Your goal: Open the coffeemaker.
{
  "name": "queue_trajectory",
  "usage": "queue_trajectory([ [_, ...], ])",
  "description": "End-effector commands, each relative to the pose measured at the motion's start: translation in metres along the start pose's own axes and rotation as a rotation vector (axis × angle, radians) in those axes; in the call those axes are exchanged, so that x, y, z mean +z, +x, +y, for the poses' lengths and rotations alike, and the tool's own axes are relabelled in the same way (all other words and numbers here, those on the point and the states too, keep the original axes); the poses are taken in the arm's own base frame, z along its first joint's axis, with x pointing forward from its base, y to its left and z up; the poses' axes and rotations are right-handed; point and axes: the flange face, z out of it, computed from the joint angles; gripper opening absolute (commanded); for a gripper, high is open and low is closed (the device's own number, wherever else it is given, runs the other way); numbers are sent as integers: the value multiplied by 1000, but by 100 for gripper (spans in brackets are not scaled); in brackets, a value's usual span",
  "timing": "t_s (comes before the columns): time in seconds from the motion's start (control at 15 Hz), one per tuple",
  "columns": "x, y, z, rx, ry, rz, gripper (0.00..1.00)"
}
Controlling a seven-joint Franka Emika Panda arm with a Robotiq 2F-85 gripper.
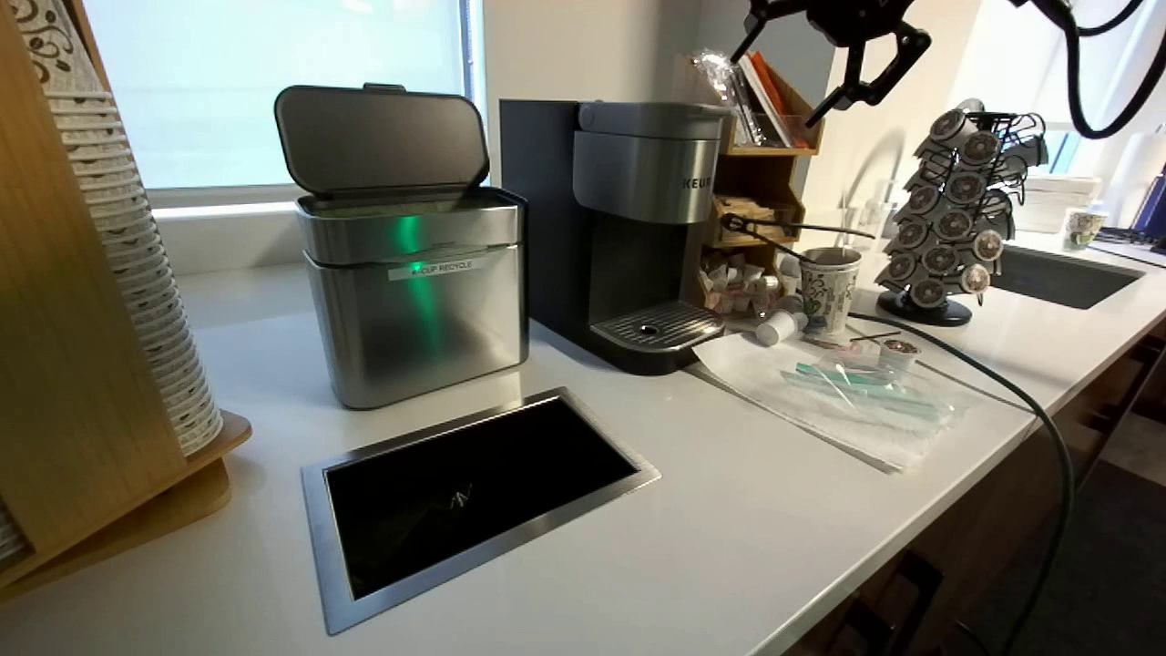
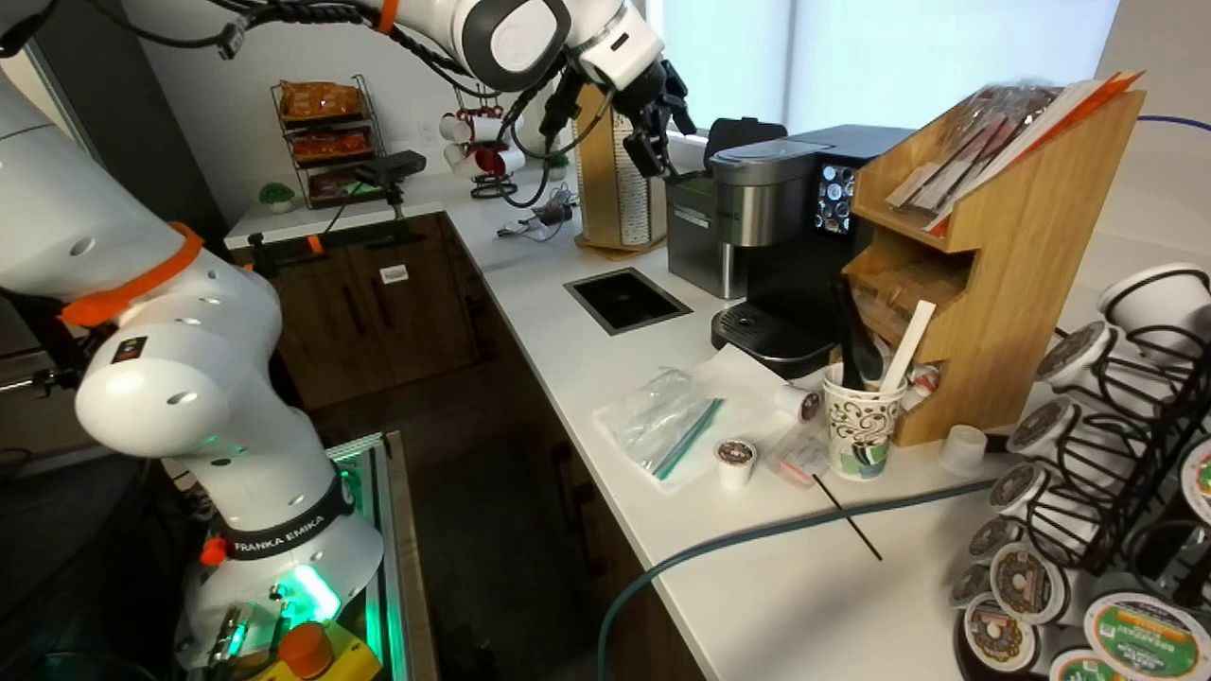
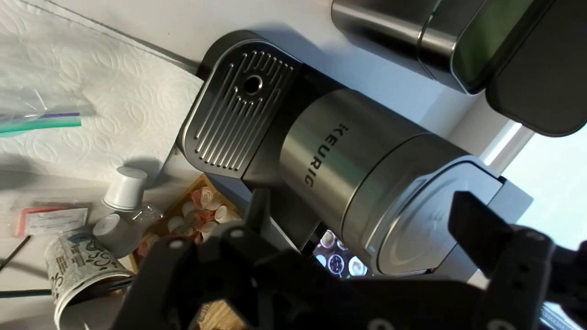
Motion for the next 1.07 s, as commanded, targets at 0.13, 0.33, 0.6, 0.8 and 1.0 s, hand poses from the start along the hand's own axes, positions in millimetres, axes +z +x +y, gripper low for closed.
queue_trajectory([
  [0.13, 28, -1, 1, 204, 110, 100, 100],
  [0.33, 48, -13, 1, 302, 204, 142, 100],
  [0.6, 61, -14, 4, 345, 297, 193, 100],
  [0.8, 65, -11, 6, 348, 332, 217, 100],
  [1.0, 63, -12, 1, 340, 351, 226, 100],
])
